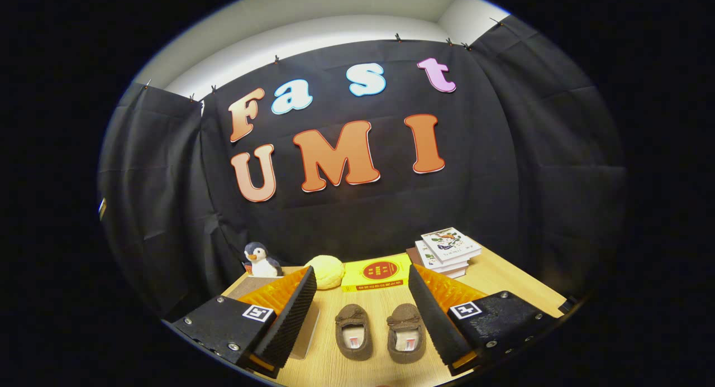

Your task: Open the storage box then place both shoes into the box .Put the left shoe in first, then the right shoe, with the right side of both shoes facing outward in a uniform manner.

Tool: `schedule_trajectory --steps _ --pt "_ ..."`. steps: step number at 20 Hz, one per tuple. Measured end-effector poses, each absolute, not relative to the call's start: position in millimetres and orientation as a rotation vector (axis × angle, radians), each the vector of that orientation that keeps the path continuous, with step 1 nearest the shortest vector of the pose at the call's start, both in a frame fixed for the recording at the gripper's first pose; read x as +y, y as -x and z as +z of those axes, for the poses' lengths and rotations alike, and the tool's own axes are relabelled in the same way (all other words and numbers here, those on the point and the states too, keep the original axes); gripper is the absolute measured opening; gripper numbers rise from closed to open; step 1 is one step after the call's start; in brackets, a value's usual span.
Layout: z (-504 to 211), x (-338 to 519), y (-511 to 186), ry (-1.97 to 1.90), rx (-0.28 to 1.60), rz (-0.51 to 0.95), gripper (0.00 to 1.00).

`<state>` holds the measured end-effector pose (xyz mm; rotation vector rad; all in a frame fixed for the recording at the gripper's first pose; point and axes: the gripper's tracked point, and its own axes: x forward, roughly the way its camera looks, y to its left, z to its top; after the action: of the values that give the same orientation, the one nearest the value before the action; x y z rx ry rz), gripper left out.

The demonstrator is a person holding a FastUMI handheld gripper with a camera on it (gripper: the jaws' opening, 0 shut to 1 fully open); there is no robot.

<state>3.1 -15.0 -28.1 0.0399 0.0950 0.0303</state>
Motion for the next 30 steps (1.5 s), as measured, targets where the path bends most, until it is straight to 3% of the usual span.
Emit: schedule_trajectory --steps 9,20,26,30 --pt "-26.2 -43.1 -41.1 -0.028 0.141 0.131 0.98" --pt "-85.8 -36.7 -73.8 -0.094 0.303 0.271 0.98" --pt "-129.6 -11.2 -83.3 -0.124 0.389 0.406 0.99" --pt "-168.4 34.8 -78.8 -0.33 0.542 0.58 0.98"
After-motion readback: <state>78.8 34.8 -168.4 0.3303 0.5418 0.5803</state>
